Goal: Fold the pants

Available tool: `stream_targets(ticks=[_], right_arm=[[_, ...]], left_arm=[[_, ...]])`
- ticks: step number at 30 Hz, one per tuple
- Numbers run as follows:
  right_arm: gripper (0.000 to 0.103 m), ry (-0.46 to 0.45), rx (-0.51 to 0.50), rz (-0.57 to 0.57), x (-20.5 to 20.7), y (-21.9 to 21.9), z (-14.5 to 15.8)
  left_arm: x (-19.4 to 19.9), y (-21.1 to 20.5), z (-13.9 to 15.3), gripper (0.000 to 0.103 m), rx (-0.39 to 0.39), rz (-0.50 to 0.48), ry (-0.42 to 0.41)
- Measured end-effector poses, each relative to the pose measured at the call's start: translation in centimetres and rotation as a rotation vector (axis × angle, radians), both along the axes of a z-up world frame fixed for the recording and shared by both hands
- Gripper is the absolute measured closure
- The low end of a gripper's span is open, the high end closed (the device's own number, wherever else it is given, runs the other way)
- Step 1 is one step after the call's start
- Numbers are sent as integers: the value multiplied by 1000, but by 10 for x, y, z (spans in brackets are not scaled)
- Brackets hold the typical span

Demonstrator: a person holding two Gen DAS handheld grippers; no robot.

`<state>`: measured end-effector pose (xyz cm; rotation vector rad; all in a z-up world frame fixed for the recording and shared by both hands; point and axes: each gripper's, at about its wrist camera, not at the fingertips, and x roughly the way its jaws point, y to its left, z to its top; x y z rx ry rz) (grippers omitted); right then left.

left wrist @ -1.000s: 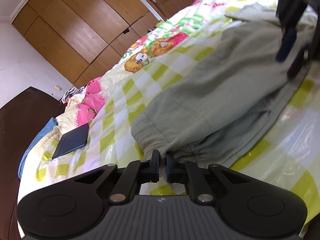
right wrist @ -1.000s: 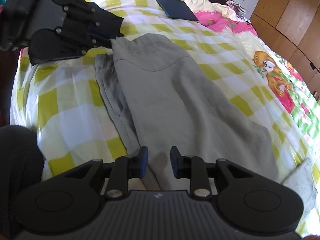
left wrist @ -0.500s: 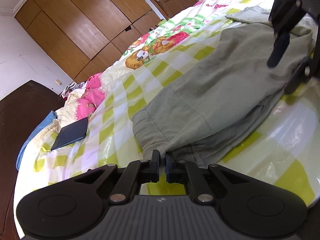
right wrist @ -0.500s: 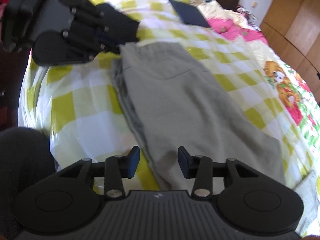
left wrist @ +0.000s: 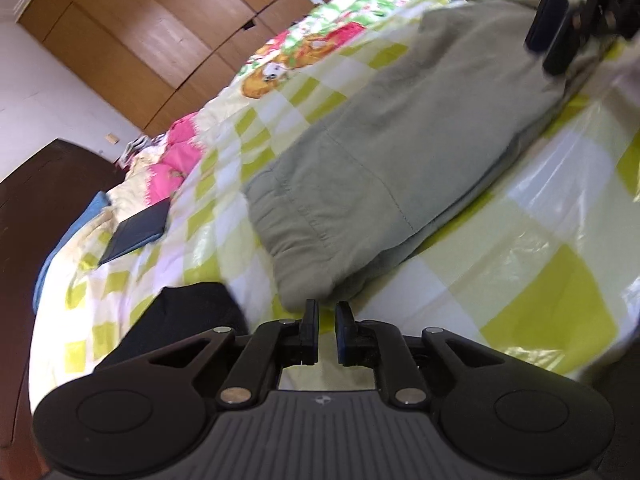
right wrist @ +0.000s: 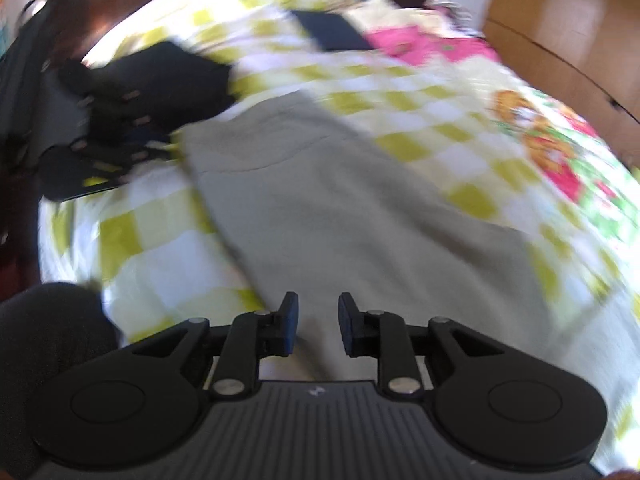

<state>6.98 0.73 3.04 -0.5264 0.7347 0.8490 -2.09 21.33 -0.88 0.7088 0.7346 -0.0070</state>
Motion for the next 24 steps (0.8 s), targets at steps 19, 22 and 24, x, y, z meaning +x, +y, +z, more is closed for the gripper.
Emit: stream_targets(ticks=[19,22,24], right_arm=[[59,183,219,-834,252,-161,-2],[60,176,152,-891,285,-149,-22],[75,148,85,-929,301,-147,-38]], left_arm=[[75,-187,25,75,-441,-271,-10],[83,-204,21,74,-517,-275,12],[86,-212,16,73,-534,-288,26]])
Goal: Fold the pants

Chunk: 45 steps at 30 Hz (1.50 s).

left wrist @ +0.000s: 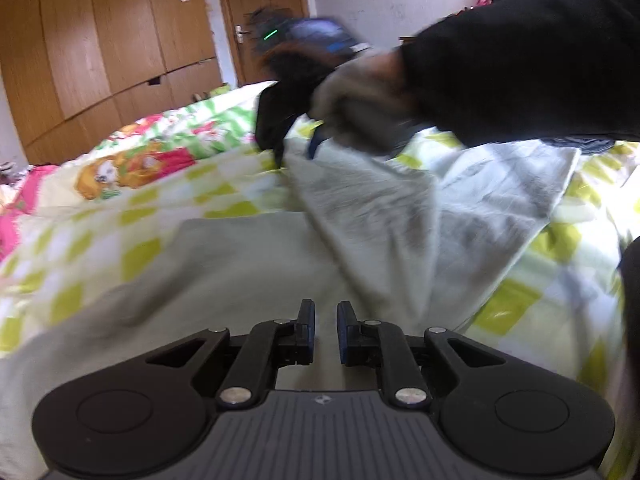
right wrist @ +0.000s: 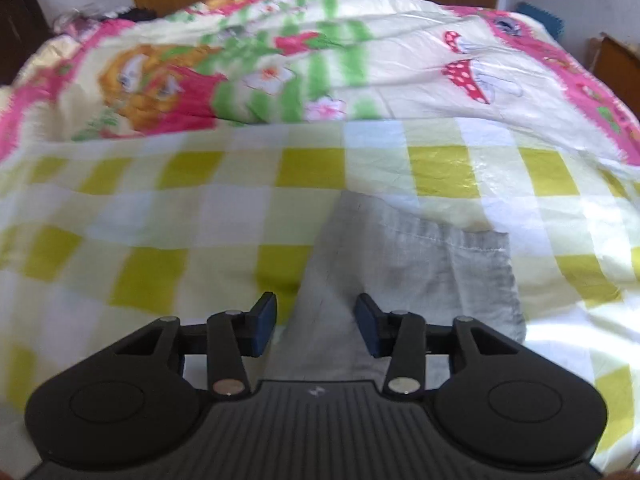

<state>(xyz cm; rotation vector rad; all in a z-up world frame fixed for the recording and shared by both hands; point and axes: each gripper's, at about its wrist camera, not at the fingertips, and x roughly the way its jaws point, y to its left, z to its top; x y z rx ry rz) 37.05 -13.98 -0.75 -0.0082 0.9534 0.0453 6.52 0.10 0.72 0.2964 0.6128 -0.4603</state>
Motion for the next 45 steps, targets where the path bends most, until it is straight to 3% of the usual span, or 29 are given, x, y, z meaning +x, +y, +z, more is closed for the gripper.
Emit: stream_targets(ticks=[2,4,7,11,14,19,23,26,31,34,38,41,45], right_arm=[[100,2,29,-38,2,-14,-5],[100,-11,131,-55,-9,-40,5],[100,-100,278,-59,-51,-91,44],[100,-242,454,-117,-139,-186,99],[100,-322,520,-212,-210,-258,114],[100,-288,562,-403,-288,-340,68],[96,-219,647,-492,-311,-364,11],[93,-206,723,-517,-312,-371,-8],[87,-241,792,-567,-313,-387,-11],[99,-255,774,-566,-318,-393,-5],[100,-255,765,-566,-326,-392,-3],[93,-242,785,-573,-332,-395,-11],[93,-281,866,-627,-355,-405,-17]], left_arm=[[-2,-11,-5,73,37,-12,-10],[-3,-18,-7,73,55,-22,-8],[-5,-25,-5,73,70,-39,-12],[-11,-43,2,73,114,-77,-44],[-15,-62,6,73,145,-113,-55],[-19,-97,7,73,199,-172,-51],[-23,-124,0,73,271,-234,-30],[-29,-139,-7,73,343,-275,-38],[-28,-148,-7,73,371,-284,-34],[-24,-148,-7,73,373,-275,-33],[-24,-146,-9,73,369,-271,-36],[-25,-145,-10,73,367,-265,-36],[-25,-143,-9,73,362,-261,-35]])
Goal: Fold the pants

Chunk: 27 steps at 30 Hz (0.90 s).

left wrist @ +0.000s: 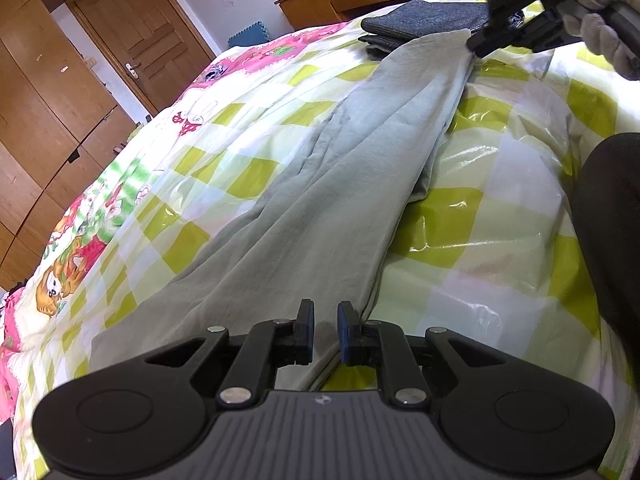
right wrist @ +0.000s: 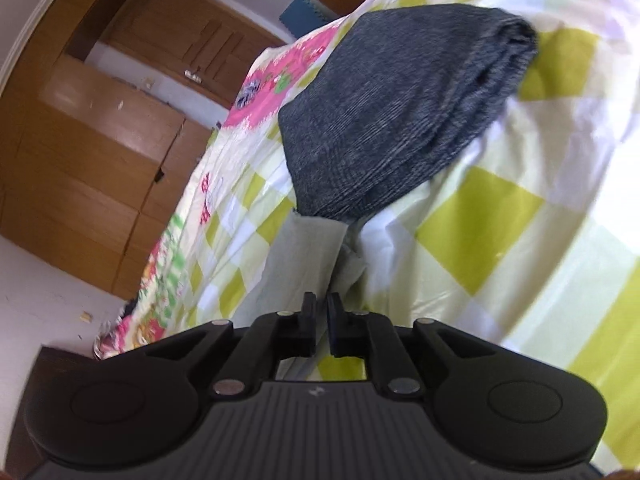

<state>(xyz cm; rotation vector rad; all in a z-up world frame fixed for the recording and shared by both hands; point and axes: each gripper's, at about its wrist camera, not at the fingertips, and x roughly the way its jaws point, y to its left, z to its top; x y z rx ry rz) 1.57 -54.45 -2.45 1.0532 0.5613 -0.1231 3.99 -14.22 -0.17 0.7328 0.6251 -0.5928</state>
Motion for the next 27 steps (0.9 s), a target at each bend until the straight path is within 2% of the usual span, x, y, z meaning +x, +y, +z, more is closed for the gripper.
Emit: stream_targets(ticks=[6,11,15,19,22,24,27], right_arm=[[93,-30,57,-132,-20,-20,-4],[93,-6,86,-77,-2,-14,-11],[92,-7,154,-76,10,-10,-21],[80,20,136,-72,26,-7,-23],[71,10,167,-75,31,-9,-24],[67,-1,165,-83,26,-9,-22],[67,0,136,-89,22,-6,-21]], left_arm=[[1,1,-1,73,6,2,1],[0,-1,-2,73,20,-3,-4],[0,-1,-1,73,19,-5,-3],[0,1,-2,73,18,-6,-3],[0,1,-2,73,11,-1,0],[0,2,-2,73,8,0,1],[0,2,-2,72,9,-4,0]])
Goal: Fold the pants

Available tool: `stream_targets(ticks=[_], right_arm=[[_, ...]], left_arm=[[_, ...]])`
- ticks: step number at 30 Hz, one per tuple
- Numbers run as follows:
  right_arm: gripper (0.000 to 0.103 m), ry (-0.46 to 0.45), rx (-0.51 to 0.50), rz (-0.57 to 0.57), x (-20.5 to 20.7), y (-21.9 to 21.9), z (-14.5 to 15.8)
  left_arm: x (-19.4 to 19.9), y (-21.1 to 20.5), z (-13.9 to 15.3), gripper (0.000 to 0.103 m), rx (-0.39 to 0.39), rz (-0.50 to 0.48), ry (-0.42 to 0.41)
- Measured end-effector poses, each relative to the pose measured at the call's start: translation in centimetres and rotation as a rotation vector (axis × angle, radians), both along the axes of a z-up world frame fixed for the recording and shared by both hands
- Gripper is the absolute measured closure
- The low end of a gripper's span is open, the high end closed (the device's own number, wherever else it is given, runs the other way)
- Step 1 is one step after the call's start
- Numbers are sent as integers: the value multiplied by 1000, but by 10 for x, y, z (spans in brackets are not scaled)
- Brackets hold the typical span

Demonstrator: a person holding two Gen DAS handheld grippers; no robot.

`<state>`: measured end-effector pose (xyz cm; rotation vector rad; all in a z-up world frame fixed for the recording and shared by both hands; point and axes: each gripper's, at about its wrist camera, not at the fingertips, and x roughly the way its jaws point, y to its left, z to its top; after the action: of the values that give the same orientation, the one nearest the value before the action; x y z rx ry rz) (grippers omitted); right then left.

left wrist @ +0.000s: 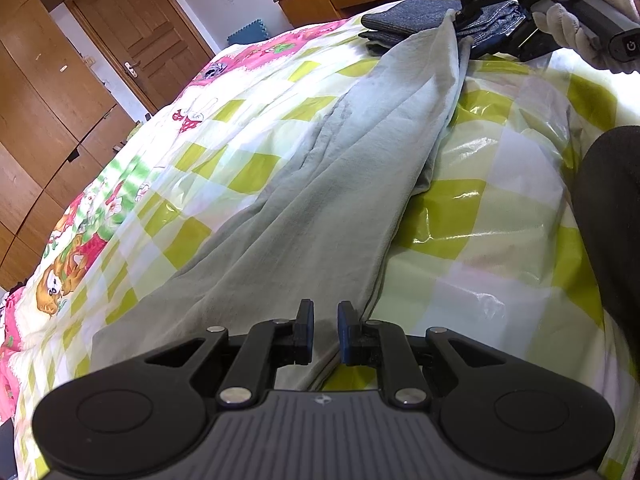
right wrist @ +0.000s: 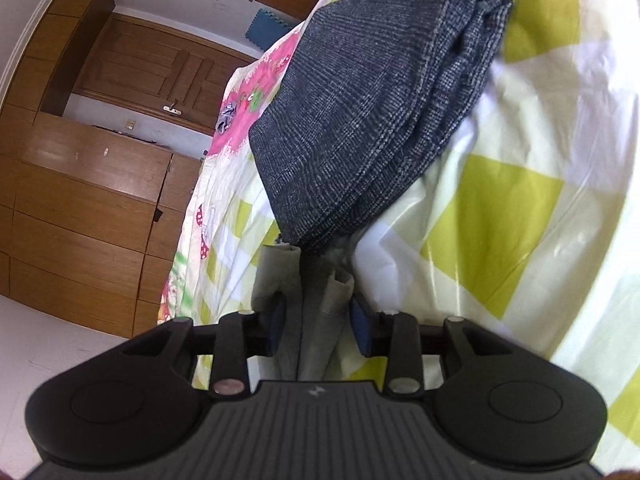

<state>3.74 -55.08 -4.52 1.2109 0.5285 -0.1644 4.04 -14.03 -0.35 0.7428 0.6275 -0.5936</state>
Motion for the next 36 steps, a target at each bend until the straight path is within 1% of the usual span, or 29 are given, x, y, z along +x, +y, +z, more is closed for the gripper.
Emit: stream_targets(ticks=[2,3,6,8,10,11,12,14,15,16,17,20,22,23,24,25,27,29,31,33,35,36], right_arm=[[75,3,-16,20,4,3,-1],[98,3,-16,23,6,4,-1],[99,-30,31,12,6,-1,0],[99,-72,9,-10,-5,-8,12],[99,-90,-47,-27,-19,-14,25],[99,-75,-84,-40,-24,-17,27],[99,-41,-107,-55,-26,-21,24],[97,77,-117,-58,-23,-27,11],[97,116,-108,-41,-22,-27,7],[94,121,-117,-42,-24,-26,8],[94,114,-150,-55,-29,-23,14],[93,126,-325,-102,-41,-12,45],[93,91,-458,-32,-38,8,68],[93,72,-507,27,-32,22,77],[93,52,-541,111,-22,39,83],[93,37,-557,200,-10,57,86],[93,12,-547,360,17,94,83],[93,21,-559,486,44,128,79],[93,16,-609,616,68,161,79],[93,10,-645,725,90,187,81],[85,-16,-687,860,109,211,80],[78,-31,-717,895,117,222,81]], left_arm=[[0,-1,-1,72,6,-4,-2],[-1,-2,-1,72,7,-4,-4],[-1,-3,1,72,9,-1,-5],[-3,-2,4,72,1,-4,-12],[-6,-2,7,72,-20,-16,-14],[-8,-1,6,72,-26,-22,-7],[-8,-2,4,72,-28,-23,3],[-10,-4,-5,72,-23,-23,16],[-10,-5,-7,72,-21,-19,14],[-10,-4,-8,72,-26,-10,19],[-10,-2,-6,72,-37,-4,24],[-14,12,2,72,-52,16,20],[-18,26,7,72,-72,45,8],[-19,35,10,72,-85,68,11],[-19,45,11,72,-91,96,17],[-19,55,11,72,-88,127,20],[-17,77,3,70,-56,196,18],[-16,101,-1,69,-49,262,33],[-20,122,4,68,-55,294,37],[-26,138,12,68,-43,294,27],[-27,147,21,67,-50,289,17],[-24,150,26,67,-71,285,18]])
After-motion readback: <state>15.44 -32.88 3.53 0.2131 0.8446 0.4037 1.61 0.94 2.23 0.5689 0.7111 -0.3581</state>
